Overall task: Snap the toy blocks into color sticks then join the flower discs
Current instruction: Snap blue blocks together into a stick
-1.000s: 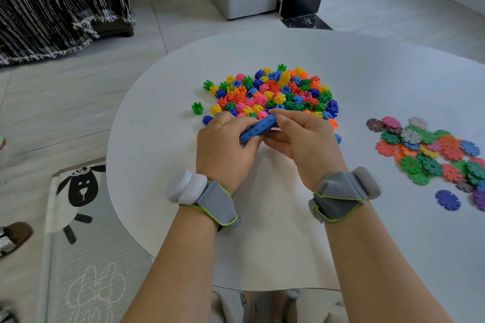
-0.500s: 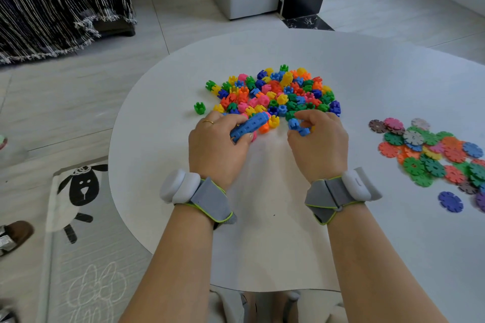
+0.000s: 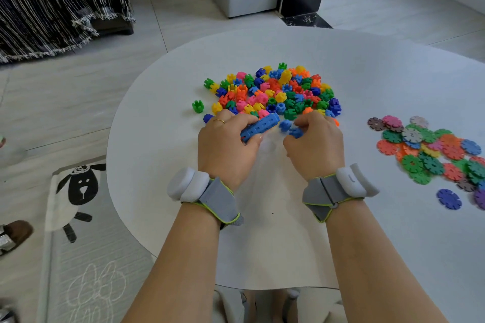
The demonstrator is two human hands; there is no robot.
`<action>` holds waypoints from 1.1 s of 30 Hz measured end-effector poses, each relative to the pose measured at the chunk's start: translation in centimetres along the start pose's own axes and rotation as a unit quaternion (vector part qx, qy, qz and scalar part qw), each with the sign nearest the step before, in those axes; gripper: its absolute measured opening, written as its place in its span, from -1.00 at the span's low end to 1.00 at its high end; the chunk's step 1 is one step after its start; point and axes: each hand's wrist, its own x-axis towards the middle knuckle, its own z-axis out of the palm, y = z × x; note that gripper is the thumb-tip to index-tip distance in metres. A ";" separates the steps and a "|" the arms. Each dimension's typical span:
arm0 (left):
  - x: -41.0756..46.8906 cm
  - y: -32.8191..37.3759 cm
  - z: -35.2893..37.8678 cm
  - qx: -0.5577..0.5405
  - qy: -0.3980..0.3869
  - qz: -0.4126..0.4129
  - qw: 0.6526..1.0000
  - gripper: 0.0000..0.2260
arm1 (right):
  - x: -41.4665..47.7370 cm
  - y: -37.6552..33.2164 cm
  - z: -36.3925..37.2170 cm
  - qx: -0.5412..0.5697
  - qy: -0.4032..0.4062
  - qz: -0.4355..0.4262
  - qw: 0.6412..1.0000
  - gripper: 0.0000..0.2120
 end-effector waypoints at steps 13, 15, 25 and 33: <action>0.0 0.3 0.2 0.004 0.004 0.009 1.000 -0.75 | -0.5 -0.7 -1.4 0.354 0.005 0.043 0.934 -0.84; -0.1 0.4 0.2 0.001 0.002 0.012 1.000 -0.75 | -0.7 -1.1 -1.6 0.460 -0.020 0.082 0.884 -0.86; -0.1 0.3 0.4 -0.006 0.003 0.020 1.000 -0.74 | -0.8 -1.5 -1.9 0.545 -0.059 0.130 0.826 -0.89; 0.0 0.2 0.6 -0.013 0.008 0.041 0.999 -0.73 | -0.8 -1.7 -1.9 0.547 -0.060 0.146 0.822 -0.92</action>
